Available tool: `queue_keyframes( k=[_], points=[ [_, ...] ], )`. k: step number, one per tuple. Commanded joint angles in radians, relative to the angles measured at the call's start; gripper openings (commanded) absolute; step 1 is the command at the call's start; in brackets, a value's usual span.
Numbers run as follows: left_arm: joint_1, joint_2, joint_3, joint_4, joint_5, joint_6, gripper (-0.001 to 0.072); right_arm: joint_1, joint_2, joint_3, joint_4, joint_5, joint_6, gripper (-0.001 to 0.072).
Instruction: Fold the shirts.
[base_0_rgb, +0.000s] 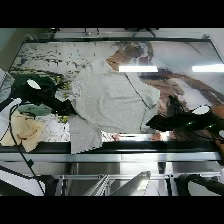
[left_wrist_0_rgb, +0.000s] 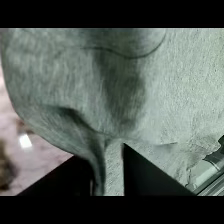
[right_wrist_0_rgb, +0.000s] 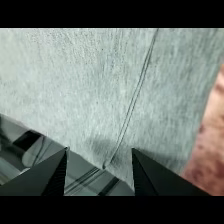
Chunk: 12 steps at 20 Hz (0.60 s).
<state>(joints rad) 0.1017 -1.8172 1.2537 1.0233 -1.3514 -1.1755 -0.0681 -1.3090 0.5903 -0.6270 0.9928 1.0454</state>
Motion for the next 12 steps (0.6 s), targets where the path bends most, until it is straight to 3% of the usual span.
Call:
queue_keyframes(
  k=[1, 2, 4, 6, 12],
  points=[
    [-0.015, -0.046, 0.045, 0.023, -0.003, 0.001, 0.0061, 0.035, -0.076, -0.001, 0.055, -0.039, 0.024, 0.0458],
    [-0.015, -0.045, 0.058, 0.024, -0.008, 0.001, 0.0015, 0.039, -0.099, -0.001, 0.093, -0.039, -0.006, 0.0458],
    [-0.014, -0.045, 0.087, 0.024, -0.034, 0.001, 0.0016, 0.053, -0.126, -0.001, 0.2, -0.039, -0.078, 0.0454],
    [-0.014, -0.045, 0.113, 0.024, -0.053, 0.001, 0.0016, 0.057, -0.129, -0.001, 0.292, -0.04, -0.139, 0.0274],
    [-0.014, -0.045, 0.126, 0.024, -0.064, 0.001, 0.0016, 0.057, -0.131, 0.0, 0.373, -0.05, -0.156, 0.027]
  ],
)
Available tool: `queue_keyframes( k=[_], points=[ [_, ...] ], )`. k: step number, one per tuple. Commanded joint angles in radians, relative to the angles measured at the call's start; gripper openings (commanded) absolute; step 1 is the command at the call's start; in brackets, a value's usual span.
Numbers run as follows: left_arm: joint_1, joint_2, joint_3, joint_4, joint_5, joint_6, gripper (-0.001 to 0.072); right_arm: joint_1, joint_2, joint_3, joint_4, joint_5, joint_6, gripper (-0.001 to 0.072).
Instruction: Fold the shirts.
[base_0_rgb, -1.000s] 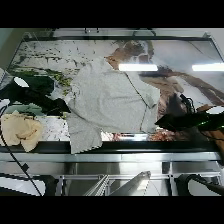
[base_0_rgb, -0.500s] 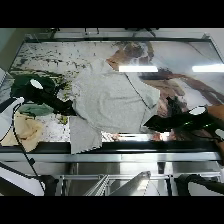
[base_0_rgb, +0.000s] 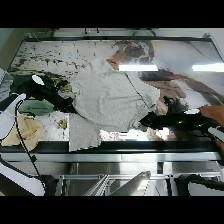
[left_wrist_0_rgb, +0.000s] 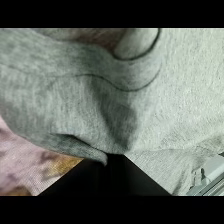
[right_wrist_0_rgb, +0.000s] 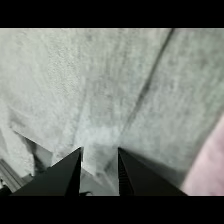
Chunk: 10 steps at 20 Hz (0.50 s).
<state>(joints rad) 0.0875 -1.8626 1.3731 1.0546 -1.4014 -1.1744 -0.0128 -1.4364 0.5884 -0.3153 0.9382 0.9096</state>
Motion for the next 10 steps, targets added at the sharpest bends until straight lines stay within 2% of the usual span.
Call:
queue_keyframes(
  k=[1, 2, 3, 6, 7, 8, 9, 10],
  points=[
    [0.0, 0.0, 0.007, -0.007, -0.023, 0.0, 0.0016, 0.0, -0.003, 0.001, 0.061, 0.005, -0.02, 0.027],
    [0.002, 0.0, 0.007, 0.0, -0.032, 0.006, 0.0015, -0.008, -0.003, 0.001, 0.049, 0.006, -0.019, 0.0264],
    [0.003, 0.0, 0.007, 0.002, -0.042, 0.008, 0.0015, -0.027, -0.003, 0.001, 0.036, 0.018, -0.015, 0.0213],
    [0.036, 0.0, 0.007, 0.002, -0.062, 0.016, 0.0016, -0.127, -0.003, 0.001, 0.002, 0.032, 0.004, 0.0222],
    [0.049, 0.0, 0.007, 0.001, -0.067, 0.016, 0.0016, -0.158, -0.003, 0.001, -0.006, 0.039, 0.011, 0.023],
    [0.064, 0.0, 0.007, -0.001, -0.069, 0.016, 0.0016, -0.177, -0.003, 0.001, -0.005, 0.052, 0.011, 0.03],
    [0.072, 0.0, 0.007, -0.005, -0.073, 0.016, 0.0016, -0.179, -0.003, 0.001, -0.003, 0.067, 0.011, 0.0328],
    [0.078, 0.0, 0.007, -0.01, -0.078, 0.021, 0.0017, -0.166, -0.003, 0.001, -0.005, 0.082, 0.011, 0.0327]
  ],
)
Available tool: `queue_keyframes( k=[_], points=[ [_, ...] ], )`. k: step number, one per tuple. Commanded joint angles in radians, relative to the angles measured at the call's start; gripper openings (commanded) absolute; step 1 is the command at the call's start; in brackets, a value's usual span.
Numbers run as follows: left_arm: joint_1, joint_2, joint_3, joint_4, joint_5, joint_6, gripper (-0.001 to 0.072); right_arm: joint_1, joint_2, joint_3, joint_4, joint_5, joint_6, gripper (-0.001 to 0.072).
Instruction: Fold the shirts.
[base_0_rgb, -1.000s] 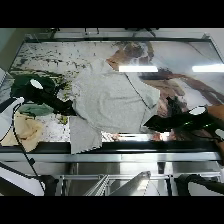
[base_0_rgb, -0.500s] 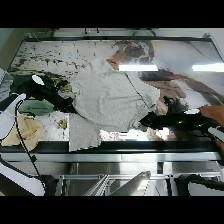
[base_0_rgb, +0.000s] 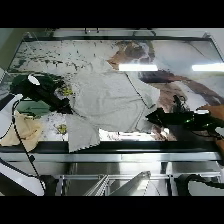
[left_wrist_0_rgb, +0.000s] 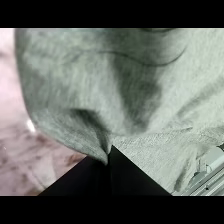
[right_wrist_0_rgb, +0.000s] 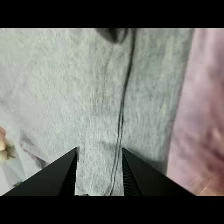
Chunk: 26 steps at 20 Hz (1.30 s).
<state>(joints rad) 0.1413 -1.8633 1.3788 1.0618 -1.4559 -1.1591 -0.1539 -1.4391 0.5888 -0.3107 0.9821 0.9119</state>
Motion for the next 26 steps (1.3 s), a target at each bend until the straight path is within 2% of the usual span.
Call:
queue_keyframes(
  k=[1, 4, 8, 11, 18, 21, 24, 25, 26],
  points=[
    [0.025, 0.001, 0.001, -0.015, -0.032, 0.015, 0.0017, -0.006, -0.001, 0.001, -0.019, 0.039, 0.008, 0.0327],
    [0.026, 0.001, 0.001, -0.014, -0.055, 0.019, 0.0016, -0.037, 0.0, 0.001, -0.073, 0.047, 0.013, 0.0324],
    [0.027, 0.001, 0.001, -0.014, -0.071, 0.033, 0.0016, -0.154, 0.008, 0.001, -0.105, 0.15, 0.019, 0.0321],
    [0.025, 0.001, 0.001, -0.014, -0.069, 0.035, 0.0016, -0.104, 0.01, 0.001, -0.08, 0.159, 0.023, 0.0321],
    [0.025, 0.001, 0.001, -0.015, -0.07, 0.036, 0.0016, 0.114, -0.026, 0.001, -0.07, -0.011, 0.14, 0.0321],
    [0.026, 0.001, 0.001, -0.015, -0.069, 0.044, 0.0016, 0.144, -0.049, 0.001, -0.037, -0.014, 0.132, 0.0321],
    [0.025, 0.001, 0.001, -0.017, -0.064, 0.051, 0.0017, 0.144, -0.049, 0.001, 0.069, -0.014, 0.069, 0.0314],
    [0.025, 0.001, 0.001, -0.017, -0.063, 0.052, 0.0017, 0.144, -0.049, 0.001, 0.111, -0.014, 0.042, 0.0276],
    [0.026, 0.001, 0.001, -0.016, -0.063, 0.052, 0.0016, 0.144, -0.049, 0.001, 0.147, -0.014, 0.018, 0.0269]
  ],
)
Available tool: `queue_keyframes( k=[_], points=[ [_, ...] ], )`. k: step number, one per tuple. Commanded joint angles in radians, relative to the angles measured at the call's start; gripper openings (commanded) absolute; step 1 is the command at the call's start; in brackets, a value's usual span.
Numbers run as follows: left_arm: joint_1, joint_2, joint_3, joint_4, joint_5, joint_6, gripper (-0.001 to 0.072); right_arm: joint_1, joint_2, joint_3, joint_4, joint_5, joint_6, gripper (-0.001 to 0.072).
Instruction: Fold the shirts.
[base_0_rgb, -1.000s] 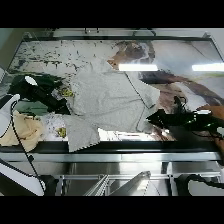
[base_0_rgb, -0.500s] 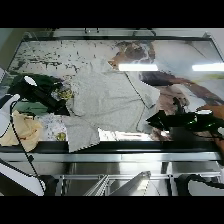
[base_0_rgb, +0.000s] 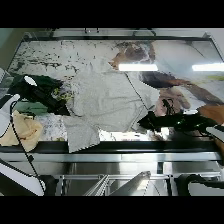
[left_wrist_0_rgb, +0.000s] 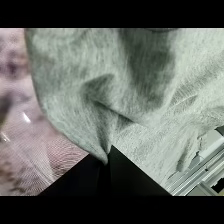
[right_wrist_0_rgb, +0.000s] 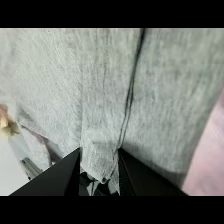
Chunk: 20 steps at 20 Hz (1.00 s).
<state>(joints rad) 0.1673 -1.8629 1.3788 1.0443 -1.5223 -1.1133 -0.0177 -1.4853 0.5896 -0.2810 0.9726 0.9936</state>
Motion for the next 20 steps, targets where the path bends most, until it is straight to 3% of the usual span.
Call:
queue_keyframes(
  k=[1, 9, 12, 13, 17, 20],
  points=[
    [-0.001, 0.001, 0.001, 0.001, 0.004, 0.006, 0.0017, 0.008, -0.003, 0.0, 0.138, -0.005, -0.071, 0.0269],
    [0.0, 0.0, 0.001, 0.001, 0.014, 0.017, 0.0017, 0.051, -0.033, 0.0, 0.157, -0.034, -0.066, 0.0268],
    [0.0, 0.0, 0.001, 0.002, 0.015, 0.025, 0.0017, 0.067, -0.057, 0.0, 0.173, -0.034, -0.067, 0.0114],
    [0.0, 0.001, 0.001, 0.002, 0.015, 0.026, 0.0016, 0.068, -0.056, 0.0, 0.174, -0.032, -0.072, 0.0013],
    [0.01, 0.062, 0.002, -0.001, -0.003, 0.052, 0.0016, 0.05, 0.033, 0.05, 0.2, 0.08, -0.12, 0.0011],
    [0.073, 0.236, 0.002, -0.083, -0.053, 0.077, 0.0016, -0.089, 0.241, 0.188, 0.233, 0.247, -0.103, 0.0011]
  ],
)
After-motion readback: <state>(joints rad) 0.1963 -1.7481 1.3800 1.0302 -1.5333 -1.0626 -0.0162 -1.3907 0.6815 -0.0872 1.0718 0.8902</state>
